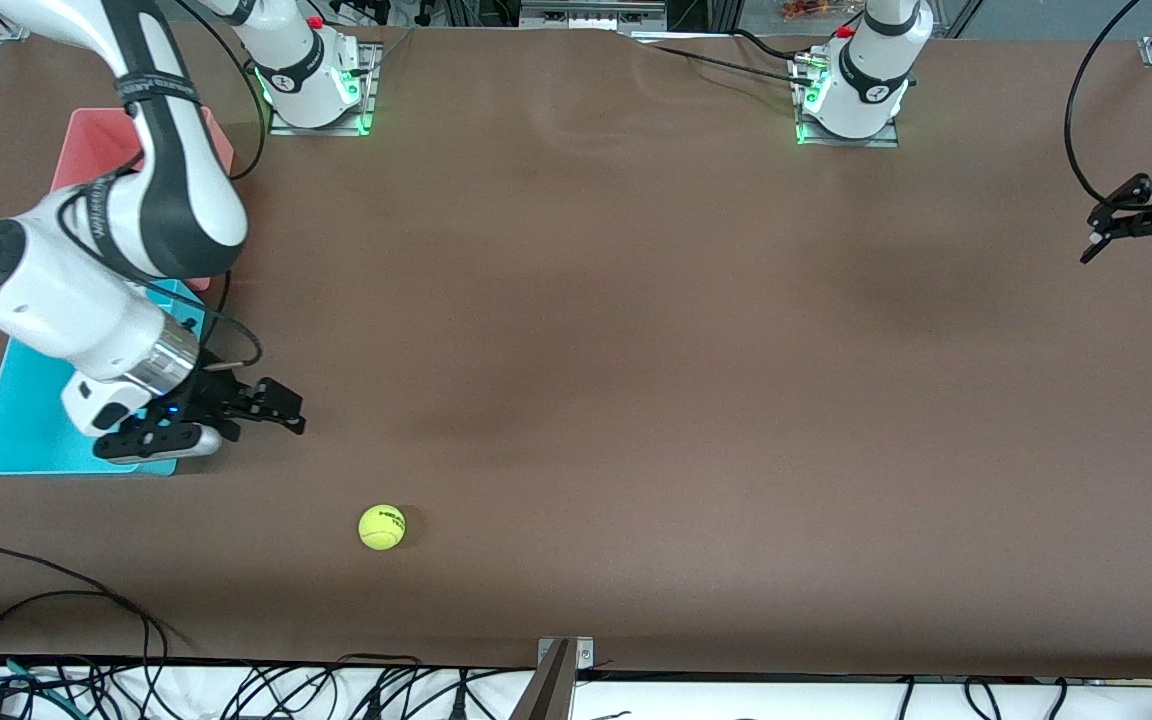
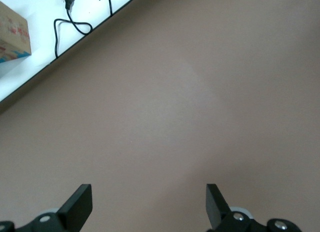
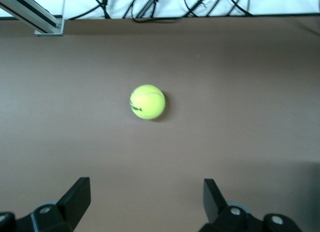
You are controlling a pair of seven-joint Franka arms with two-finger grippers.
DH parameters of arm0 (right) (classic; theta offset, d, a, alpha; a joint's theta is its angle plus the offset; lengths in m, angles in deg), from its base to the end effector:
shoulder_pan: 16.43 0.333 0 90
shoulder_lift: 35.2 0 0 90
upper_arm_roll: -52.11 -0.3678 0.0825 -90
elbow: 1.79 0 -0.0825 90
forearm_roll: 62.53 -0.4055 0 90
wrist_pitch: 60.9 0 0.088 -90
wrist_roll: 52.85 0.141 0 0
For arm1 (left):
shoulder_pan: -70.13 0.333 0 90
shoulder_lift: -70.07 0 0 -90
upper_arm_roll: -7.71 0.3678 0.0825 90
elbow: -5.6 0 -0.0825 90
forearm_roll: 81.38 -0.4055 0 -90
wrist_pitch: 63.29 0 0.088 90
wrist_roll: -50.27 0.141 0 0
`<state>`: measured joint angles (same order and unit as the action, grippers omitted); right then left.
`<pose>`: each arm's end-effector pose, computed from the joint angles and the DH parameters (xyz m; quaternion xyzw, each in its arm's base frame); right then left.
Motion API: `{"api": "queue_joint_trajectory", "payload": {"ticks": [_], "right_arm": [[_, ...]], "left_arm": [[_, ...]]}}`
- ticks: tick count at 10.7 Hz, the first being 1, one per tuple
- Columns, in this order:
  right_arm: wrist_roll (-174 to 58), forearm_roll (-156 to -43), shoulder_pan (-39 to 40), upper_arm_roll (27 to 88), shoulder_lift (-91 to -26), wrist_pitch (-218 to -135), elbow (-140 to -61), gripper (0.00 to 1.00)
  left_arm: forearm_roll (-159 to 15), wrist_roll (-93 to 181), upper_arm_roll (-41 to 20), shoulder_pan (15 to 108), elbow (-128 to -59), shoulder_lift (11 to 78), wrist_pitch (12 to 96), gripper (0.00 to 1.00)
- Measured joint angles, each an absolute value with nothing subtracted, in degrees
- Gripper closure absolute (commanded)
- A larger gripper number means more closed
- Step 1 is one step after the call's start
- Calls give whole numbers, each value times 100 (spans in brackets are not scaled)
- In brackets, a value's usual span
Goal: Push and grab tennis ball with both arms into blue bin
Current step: 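Raise the left gripper away while the right gripper reaches toward the ball, then lower the open right gripper around the tennis ball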
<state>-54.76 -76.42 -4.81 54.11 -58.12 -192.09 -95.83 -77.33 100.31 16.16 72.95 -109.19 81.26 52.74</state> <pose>0.7258 0.1379 0.4155 -0.9874 -0.0338 -0.1168 0.1017 0.5297 0.1047 0.5751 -0.9408 0.3181 -0.1162 0.0136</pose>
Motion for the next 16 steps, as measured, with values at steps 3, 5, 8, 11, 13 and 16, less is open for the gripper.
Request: {"api": "queue_joint_trajectory", "payload": {"ticks": [3,5,8,11,13,16], "right_arm": [[-5473,-7642,-374,5421,-6144,-20079,-9576,0],[-5474,-7642,-372,5400,-6542,-20928,-9564,0],[-5453,-7642,-336,5190,-7043,-21563,-9380,0],[-5451,-7642,-259,5049,-7536,-22416,-9272,0],[-5527,-7591,-179,5032,-7765,-22626,-9231,0],[-5839,-7509,-148,5032,-7851,-22682,-9223,0]], "left_arm": [[-8092,8711,1065,7266,-10202,8135,4225,0],[-8129,7488,912,7267,-10000,8135,3709,0],[-8134,6536,540,7277,-9675,8135,2936,0],[-8134,6424,500,7294,-9487,8130,2526,0],[-8134,6424,499,7289,-9485,8099,2507,0],[-8134,6423,500,7297,-9483,8062,2505,0]]}}
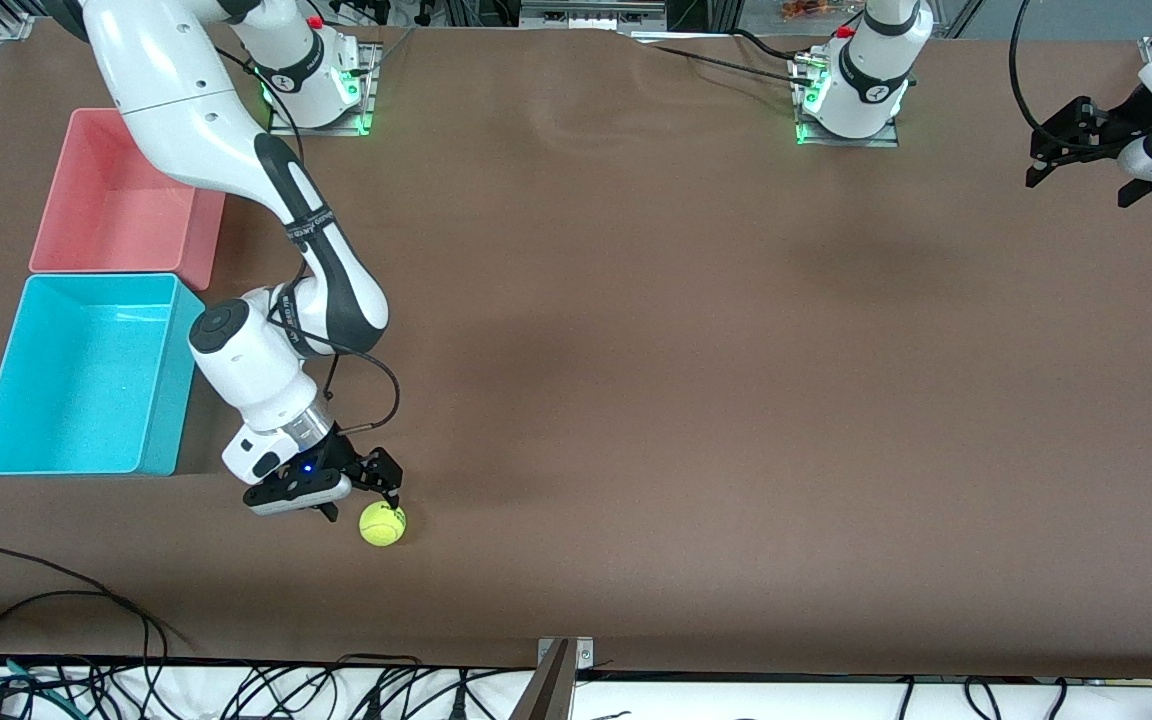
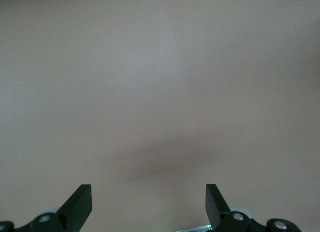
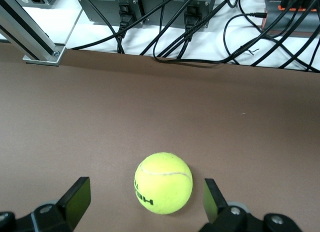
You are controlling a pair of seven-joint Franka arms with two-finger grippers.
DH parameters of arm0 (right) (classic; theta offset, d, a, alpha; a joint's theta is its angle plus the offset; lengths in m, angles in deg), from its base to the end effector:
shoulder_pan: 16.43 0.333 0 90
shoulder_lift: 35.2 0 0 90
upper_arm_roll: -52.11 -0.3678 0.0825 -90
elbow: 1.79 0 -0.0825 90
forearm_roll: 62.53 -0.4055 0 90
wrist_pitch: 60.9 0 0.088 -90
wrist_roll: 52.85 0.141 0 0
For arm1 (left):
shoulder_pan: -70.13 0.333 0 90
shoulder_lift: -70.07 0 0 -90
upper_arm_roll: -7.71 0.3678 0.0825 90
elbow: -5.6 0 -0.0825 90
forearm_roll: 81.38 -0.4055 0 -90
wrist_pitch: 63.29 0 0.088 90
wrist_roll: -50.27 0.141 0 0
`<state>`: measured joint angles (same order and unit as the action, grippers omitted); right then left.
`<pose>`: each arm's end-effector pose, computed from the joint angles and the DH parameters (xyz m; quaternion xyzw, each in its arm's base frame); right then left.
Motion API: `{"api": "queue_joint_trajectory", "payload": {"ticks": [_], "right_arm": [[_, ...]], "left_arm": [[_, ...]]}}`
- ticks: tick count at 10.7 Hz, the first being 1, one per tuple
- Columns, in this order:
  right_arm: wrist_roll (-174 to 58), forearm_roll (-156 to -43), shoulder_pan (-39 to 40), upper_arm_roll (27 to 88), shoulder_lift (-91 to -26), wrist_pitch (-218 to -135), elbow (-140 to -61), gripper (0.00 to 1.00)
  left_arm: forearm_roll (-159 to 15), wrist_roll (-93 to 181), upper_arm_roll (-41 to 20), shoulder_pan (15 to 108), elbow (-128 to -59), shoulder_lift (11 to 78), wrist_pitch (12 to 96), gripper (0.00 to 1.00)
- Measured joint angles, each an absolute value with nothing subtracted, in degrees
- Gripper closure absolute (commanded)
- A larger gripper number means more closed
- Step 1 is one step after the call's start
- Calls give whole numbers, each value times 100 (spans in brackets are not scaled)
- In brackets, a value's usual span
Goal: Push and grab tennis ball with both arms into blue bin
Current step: 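Lower the open right gripper around the tennis ball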
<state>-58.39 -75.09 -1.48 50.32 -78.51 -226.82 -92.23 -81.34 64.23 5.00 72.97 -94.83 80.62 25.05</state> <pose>0.7812 0.2180 0.2498 -0.9556 -0.0847 -0.2672 0.0905 0.5033 -0.0013 0.6496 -0.9927 0.1199 0.0139 0.0023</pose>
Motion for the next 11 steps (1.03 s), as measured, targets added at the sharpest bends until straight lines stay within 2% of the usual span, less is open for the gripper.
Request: {"api": "queue_joint_trajectory", "payload": {"ticks": [11], "right_arm": [[-6115,-7249,-56,5032,-8696,-24066,-9220,0]], "left_arm": [[-8134,6423,446,7236,-9226,7939,2505,0]]}}
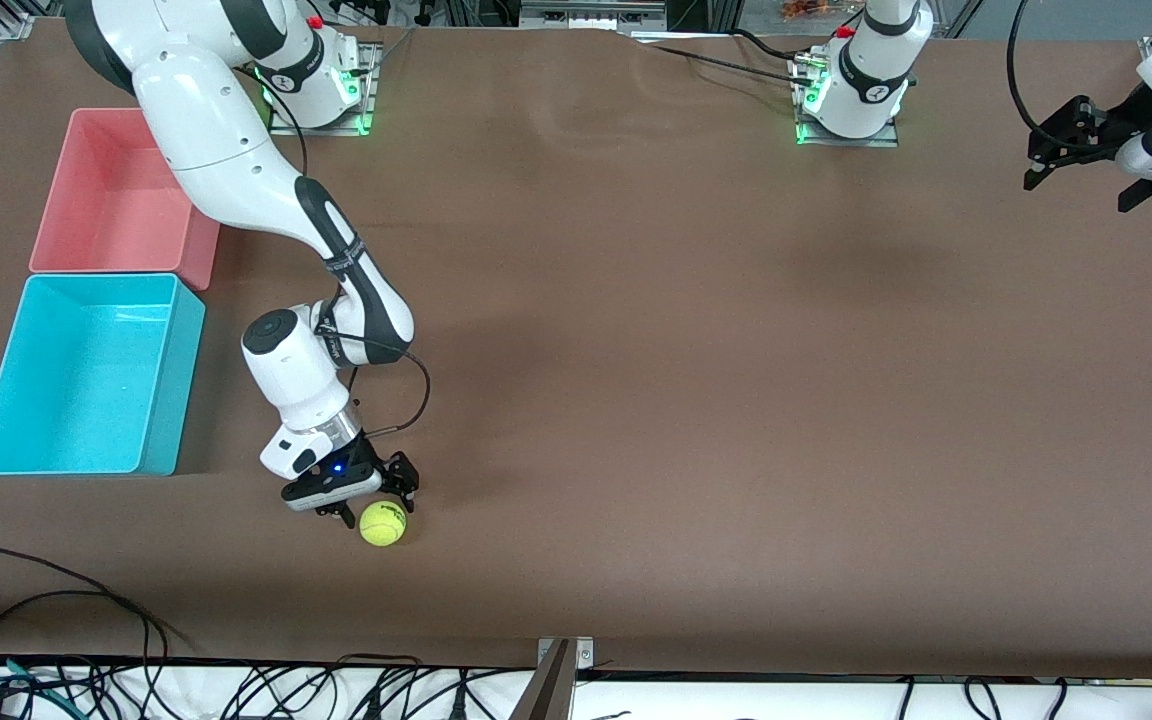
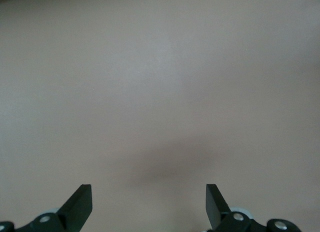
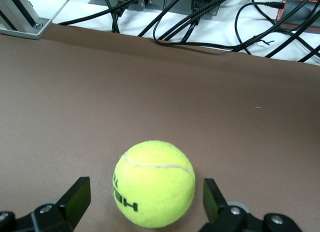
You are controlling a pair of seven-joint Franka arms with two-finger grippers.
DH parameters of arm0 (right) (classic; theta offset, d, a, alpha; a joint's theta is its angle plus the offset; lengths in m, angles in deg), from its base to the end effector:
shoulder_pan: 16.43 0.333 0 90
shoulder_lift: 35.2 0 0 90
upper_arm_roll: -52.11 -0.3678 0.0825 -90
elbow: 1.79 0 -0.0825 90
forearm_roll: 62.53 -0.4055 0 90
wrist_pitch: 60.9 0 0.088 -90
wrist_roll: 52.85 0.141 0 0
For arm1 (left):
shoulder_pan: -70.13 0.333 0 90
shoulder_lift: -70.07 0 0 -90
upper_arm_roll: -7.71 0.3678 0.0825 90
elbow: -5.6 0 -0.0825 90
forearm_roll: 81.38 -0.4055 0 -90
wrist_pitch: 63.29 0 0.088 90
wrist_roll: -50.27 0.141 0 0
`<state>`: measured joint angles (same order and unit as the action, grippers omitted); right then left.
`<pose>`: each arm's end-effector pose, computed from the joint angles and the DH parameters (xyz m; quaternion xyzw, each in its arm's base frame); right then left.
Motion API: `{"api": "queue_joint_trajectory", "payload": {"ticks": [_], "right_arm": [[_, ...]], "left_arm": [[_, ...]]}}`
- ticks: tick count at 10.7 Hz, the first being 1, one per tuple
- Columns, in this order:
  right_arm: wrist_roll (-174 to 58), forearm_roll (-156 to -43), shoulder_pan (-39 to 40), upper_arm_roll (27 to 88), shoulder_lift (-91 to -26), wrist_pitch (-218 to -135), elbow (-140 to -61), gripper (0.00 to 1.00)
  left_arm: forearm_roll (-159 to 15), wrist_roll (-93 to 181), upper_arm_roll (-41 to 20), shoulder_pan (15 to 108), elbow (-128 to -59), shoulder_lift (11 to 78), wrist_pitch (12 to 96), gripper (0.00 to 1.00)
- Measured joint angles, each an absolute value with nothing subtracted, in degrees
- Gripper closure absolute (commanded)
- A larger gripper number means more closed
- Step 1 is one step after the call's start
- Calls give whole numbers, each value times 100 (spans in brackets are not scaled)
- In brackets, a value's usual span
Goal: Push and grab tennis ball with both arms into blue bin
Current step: 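Lower the open right gripper around the tennis ball, then close the right gripper on the tennis ball and lift it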
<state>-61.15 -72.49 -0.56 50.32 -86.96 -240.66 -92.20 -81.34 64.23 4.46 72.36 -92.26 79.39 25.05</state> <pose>0.7765 0.2255 0.1672 -0.9386 -0.1224 -0.3161 0.0640 0.5126 -0.0119 0.6607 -0.9915 0.1300 0.0023 0.0040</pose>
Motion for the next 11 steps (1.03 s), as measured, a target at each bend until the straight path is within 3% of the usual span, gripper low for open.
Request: {"api": "queue_joint_trajectory", "payload": {"ticks": [3,4,5,11], "right_arm": [[-6115,-7249,-56,5033,-8814,-24279,-9212,2],[-6114,-7249,-58,5034,-8825,-24311,-9208,13],[-6113,-7249,-59,5034,-8824,-24383,-9204,15],[-6011,-7251,-60,5034,-8825,-24668,-9187,15]], "left_arm": [[-8134,6423,446,7235,-9187,7929,2505,0],[-8134,6423,446,7235,-9186,7925,2505,0],[-8134,6423,446,7235,-9186,7919,2505,0],[-8134,6423,447,7236,-9184,7897,2357,0]]}}
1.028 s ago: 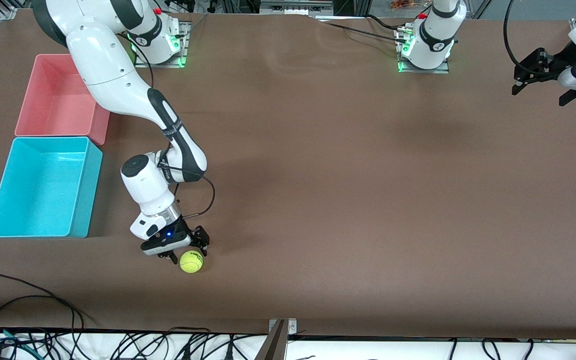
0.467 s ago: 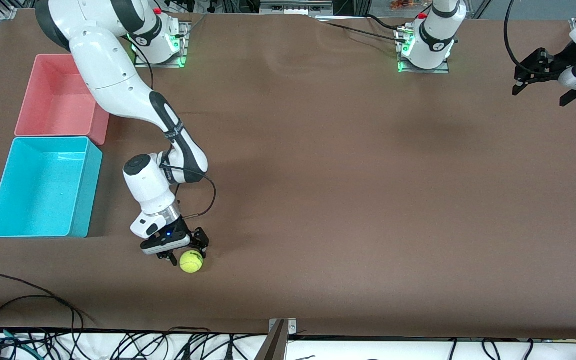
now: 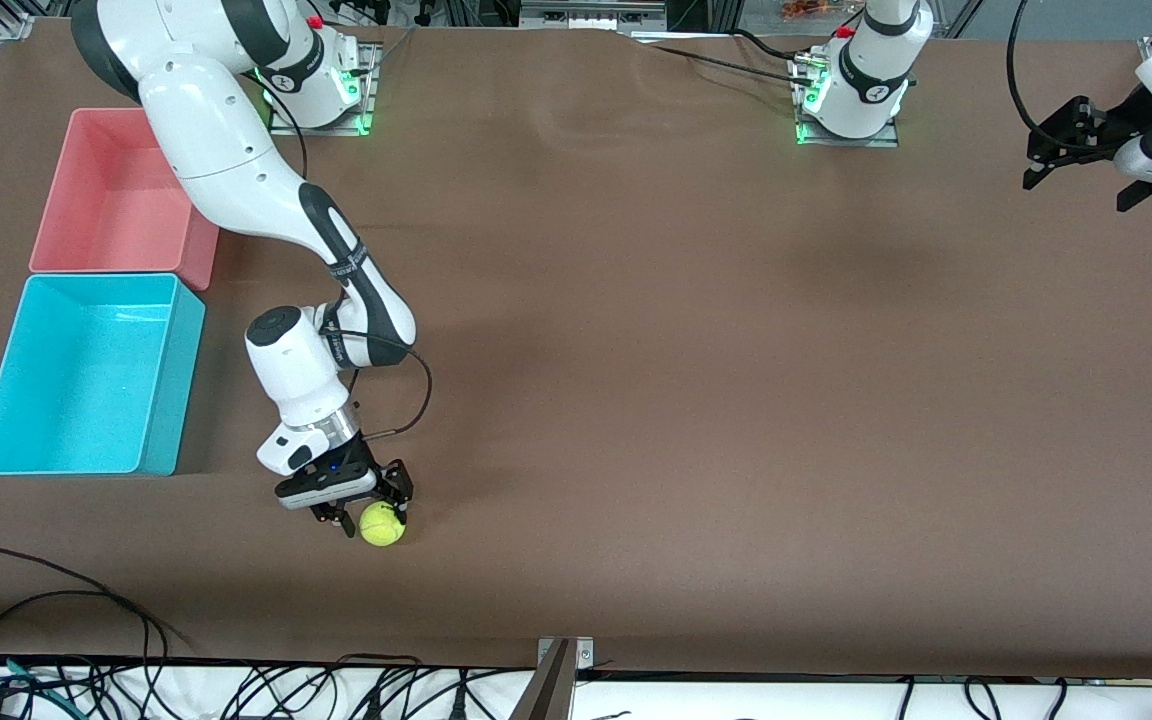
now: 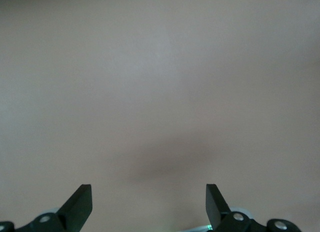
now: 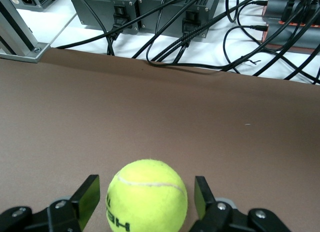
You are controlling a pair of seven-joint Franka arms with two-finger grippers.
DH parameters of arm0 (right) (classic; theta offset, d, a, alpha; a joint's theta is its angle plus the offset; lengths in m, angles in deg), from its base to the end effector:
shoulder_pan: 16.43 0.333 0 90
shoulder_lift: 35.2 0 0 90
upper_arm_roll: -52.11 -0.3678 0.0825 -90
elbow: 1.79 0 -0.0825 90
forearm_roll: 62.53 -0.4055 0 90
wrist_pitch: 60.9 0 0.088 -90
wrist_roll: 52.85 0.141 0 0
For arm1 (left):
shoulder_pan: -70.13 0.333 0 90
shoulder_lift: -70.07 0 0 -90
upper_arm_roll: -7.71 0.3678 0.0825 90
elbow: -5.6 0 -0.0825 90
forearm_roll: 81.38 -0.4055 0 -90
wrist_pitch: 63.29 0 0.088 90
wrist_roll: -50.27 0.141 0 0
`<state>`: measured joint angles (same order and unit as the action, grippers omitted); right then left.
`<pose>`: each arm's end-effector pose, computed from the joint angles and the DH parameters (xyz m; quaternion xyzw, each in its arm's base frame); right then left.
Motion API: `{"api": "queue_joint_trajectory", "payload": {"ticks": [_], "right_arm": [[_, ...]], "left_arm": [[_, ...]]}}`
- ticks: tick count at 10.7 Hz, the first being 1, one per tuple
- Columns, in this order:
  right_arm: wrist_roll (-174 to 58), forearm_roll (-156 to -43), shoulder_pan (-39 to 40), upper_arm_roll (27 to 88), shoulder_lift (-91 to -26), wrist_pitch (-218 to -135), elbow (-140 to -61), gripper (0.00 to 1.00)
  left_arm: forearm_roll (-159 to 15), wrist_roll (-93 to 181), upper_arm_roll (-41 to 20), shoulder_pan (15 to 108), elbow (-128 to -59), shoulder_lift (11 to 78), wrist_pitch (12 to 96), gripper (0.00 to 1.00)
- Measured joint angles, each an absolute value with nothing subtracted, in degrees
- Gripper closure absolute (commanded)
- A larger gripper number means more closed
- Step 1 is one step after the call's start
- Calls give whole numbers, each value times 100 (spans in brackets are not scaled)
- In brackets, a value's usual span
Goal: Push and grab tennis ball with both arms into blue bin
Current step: 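Close the right gripper on the tennis ball and lift it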
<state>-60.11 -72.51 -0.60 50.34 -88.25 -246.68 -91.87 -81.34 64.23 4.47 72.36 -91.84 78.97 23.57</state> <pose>0.7808 0.2230 0.1681 -0.9255 -0.1078 -0.3571 0.0650 0.5117 -0.0116 0.6583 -0.9914 0.1299 0.0151 0.0023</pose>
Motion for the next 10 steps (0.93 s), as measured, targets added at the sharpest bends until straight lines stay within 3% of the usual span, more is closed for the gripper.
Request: {"api": "queue_joint_trajectory", "payload": {"ticks": [2,3,5,7,10], "right_arm": [[-6004,-7251,-59,5034,-8836,-24684,-9187,15],[-6003,-7251,-59,5034,-8863,-24730,-9186,20],[-6001,-7251,-54,5031,-8945,-24864,-9186,64],[-6001,-7250,-48,5030,-8987,-24938,-9185,100],[-6009,-7250,-44,5030,-8987,-24945,-9163,100]], "left_arm": [[-8135,6423,447,7236,-9183,7881,2033,0],[-8135,6424,448,7237,-9183,7872,1886,0],[-8136,6424,448,7238,-9183,7857,1729,0],[-8137,6424,448,7238,-9182,7853,1716,0],[-8137,6224,452,7238,-9158,7853,1716,0]]}}
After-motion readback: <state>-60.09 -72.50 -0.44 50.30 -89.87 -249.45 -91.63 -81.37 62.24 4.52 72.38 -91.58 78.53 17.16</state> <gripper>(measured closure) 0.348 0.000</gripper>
